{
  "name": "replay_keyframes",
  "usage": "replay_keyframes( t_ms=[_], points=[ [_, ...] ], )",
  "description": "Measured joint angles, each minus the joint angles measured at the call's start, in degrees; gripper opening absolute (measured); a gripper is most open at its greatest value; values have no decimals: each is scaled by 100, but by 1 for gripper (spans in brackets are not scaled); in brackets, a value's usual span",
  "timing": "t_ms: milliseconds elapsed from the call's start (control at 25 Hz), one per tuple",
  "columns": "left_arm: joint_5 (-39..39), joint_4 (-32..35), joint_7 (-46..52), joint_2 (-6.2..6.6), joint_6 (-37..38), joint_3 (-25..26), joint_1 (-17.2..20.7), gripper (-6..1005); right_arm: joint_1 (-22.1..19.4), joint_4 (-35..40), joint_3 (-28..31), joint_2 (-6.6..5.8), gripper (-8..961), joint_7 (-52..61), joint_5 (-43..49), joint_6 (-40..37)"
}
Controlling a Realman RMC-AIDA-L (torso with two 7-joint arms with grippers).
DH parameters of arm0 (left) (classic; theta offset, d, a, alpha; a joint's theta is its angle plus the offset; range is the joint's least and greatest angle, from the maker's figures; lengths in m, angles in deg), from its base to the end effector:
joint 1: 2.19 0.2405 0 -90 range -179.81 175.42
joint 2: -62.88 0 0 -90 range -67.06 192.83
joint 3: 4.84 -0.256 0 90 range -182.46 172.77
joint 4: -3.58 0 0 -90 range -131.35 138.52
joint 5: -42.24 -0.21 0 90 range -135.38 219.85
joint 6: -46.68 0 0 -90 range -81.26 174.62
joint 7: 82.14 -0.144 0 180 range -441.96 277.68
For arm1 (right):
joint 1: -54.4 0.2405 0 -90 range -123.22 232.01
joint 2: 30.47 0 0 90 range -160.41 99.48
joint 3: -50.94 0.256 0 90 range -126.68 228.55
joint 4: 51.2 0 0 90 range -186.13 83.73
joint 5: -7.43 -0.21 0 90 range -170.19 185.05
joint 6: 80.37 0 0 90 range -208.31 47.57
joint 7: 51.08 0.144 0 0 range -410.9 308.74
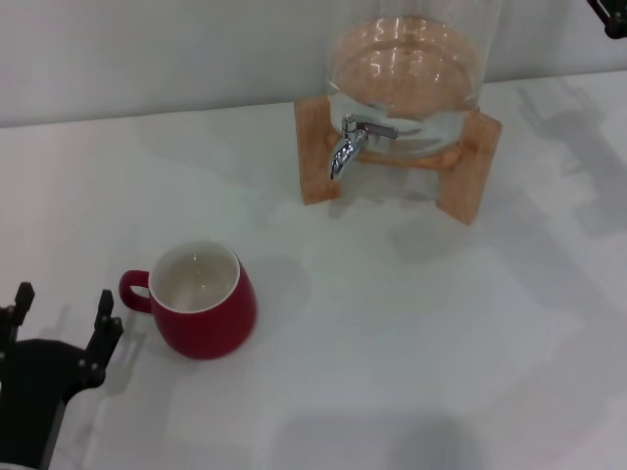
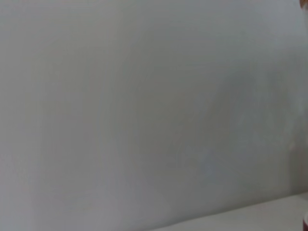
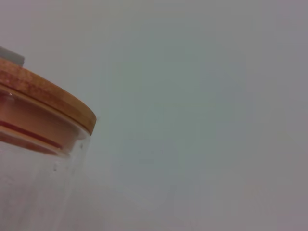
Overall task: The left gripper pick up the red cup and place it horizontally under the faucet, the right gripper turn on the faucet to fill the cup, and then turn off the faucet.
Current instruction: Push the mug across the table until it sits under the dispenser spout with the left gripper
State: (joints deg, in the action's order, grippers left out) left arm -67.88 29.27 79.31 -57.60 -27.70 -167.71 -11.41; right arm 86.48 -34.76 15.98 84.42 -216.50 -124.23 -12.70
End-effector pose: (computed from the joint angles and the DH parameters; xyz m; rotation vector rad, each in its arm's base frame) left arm -0.3109 0.2215 -0.0837 -1.7165 -0.4201 -0.5584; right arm 0.3071 0.3968 0.1035 -1.5195 0.1441 0.6502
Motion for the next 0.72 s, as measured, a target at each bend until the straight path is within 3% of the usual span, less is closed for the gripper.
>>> replay_keyframes(
  t_ms=[720],
  points=[
    [-28, 16, 0, 39, 369, -8, 34, 833, -44, 45, -49, 6, 663, 1, 39, 121]
  ],
)
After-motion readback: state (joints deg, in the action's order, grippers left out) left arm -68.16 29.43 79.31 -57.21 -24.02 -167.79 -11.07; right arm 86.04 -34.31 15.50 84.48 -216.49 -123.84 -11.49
